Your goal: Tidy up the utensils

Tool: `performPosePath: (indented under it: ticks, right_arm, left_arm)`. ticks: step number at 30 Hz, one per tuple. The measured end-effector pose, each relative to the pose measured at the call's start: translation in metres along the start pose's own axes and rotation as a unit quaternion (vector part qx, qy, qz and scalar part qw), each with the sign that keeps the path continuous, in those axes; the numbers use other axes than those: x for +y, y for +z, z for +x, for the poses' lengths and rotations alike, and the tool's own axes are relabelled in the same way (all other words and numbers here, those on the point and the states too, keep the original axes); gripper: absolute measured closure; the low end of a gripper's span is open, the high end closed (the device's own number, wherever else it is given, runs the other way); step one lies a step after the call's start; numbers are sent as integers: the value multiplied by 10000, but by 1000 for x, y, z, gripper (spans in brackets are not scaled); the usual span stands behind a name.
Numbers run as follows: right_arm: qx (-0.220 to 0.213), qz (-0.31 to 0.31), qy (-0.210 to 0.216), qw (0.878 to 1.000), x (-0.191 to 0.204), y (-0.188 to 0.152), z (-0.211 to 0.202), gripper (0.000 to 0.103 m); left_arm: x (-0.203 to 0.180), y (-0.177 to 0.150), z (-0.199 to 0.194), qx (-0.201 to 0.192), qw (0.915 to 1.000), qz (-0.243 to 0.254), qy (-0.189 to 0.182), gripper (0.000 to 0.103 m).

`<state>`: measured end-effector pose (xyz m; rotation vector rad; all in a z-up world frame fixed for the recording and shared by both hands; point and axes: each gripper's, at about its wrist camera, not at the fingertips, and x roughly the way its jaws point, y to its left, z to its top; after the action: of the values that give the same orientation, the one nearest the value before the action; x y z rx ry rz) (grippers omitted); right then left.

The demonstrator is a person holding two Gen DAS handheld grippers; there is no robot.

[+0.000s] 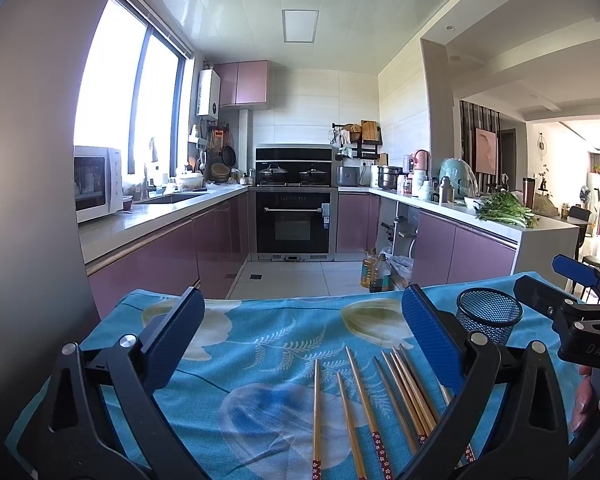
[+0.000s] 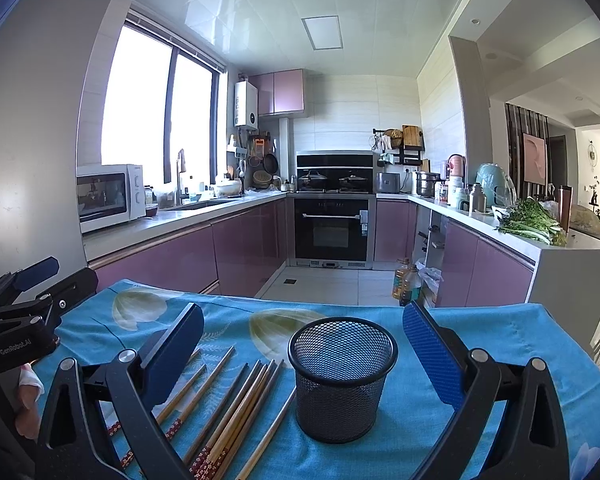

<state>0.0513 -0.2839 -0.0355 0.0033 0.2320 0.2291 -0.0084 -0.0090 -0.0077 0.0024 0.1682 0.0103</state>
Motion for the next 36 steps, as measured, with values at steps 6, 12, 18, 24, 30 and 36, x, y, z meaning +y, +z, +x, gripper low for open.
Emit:
performPosePath:
  ticks: [6, 12, 18, 24, 30, 36]
  right_arm:
    - [25, 18, 11, 10000, 0, -1, 0, 6]
    - [259, -5, 222, 9994, 1, -4, 1, 6]
    - [1081, -164, 671, 9917, 12, -22, 14, 8]
    - [2177, -100, 876, 9720, 15, -51, 45, 34]
    - [2878, 305, 796, 9539, 6, -70, 74, 55]
    - [3211, 356, 782, 9431, 4, -76, 89, 61]
  left_arm:
    - [0, -1, 1, 31, 10000, 3, -7, 6]
    - [5, -4, 8, 229, 9997, 17, -23, 6]
    - [16, -10, 29, 840, 9963, 141, -71, 6]
    - [27, -30, 65, 1783, 9830, 301, -312, 11]
    - [24, -57, 99, 2609, 9627, 491, -518, 28]
    - [13, -77, 121, 3145, 9447, 603, -711, 41]
